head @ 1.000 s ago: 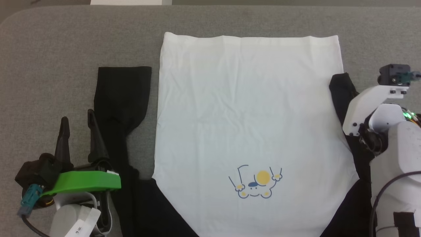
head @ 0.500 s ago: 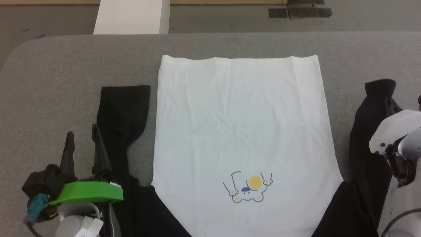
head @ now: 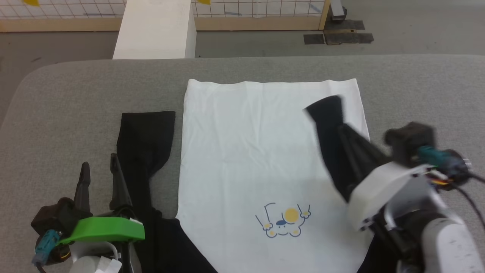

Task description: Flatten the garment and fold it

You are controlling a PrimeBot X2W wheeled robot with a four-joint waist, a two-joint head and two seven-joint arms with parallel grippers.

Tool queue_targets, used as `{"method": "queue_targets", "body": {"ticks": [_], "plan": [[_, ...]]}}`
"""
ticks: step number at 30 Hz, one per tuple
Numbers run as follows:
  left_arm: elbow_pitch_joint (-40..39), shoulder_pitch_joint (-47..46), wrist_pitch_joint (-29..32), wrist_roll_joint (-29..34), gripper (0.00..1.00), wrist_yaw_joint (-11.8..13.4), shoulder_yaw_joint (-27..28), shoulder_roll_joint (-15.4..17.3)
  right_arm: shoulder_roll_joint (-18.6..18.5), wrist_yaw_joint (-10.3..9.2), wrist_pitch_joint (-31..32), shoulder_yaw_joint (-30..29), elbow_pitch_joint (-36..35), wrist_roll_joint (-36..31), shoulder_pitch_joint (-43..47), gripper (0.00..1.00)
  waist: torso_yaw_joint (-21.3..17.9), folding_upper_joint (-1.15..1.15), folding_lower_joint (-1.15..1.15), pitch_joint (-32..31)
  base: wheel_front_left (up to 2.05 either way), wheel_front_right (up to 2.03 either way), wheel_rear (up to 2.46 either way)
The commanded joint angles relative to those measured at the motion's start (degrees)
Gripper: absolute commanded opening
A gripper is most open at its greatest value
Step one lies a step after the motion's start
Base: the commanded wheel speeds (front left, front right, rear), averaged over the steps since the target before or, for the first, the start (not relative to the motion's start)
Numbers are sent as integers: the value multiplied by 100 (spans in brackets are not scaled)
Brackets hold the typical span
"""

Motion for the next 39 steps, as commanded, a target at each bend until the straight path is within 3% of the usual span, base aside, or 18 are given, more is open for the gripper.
{"method": "queue_targets", "body": {"ticks": [1, 6, 19, 25, 26, 27, 33, 39], "plan": [[5, 28, -27, -36, 100, -3, -30, -16, 0, -9, 40, 230, 34, 16, 32, 0, 35, 45, 0, 6, 0, 0, 0], [50, 7, -27, -64, 100, -18, -69, -16, 0, -9, 69, 1046, 581, 98, -133, 0, 149, 45, 0, 43, 0, 0, 0], [64, -257, -27, -133, 100, -14, -150, -16, 0, -9, -404, 2807, 2911, 580, -1105, 0, 571, 45, 0, 420, 0, 0, 0], [83, -264, -27, -145, 100, -8, -111, -16, 0, -9, -253, 3219, 3495, 678, -1231, 0, 582, 45, 0, 435, 0, 0, 0], [90, -254, -27, -144, 100, -5, -102, -16, 0, -9, -193, 3271, 3596, 686, -1236, 5, 566, 45, 0, 416, 0, 0, 0], [114, -235, -27, -134, 100, -1, -98, -16, 0, -9, -82, 3416, 3768, 810, -1249, 100, 517, 45, 0, 352, 0, 0, 0], [153, -150, -27, -73, 100, -9, -60, -16, 0, -9, -453, 3085, 3325, 1147, -1212, 100, 335, 45, 0, 140, 0, 0, 0], [181, -35, -27, 72, 100, -63, 37, 37, -11, -9, -1117, 2014, 2242, 1002, -844, 100, 40, 45, 0, -5, 0, 0, 0]]}}
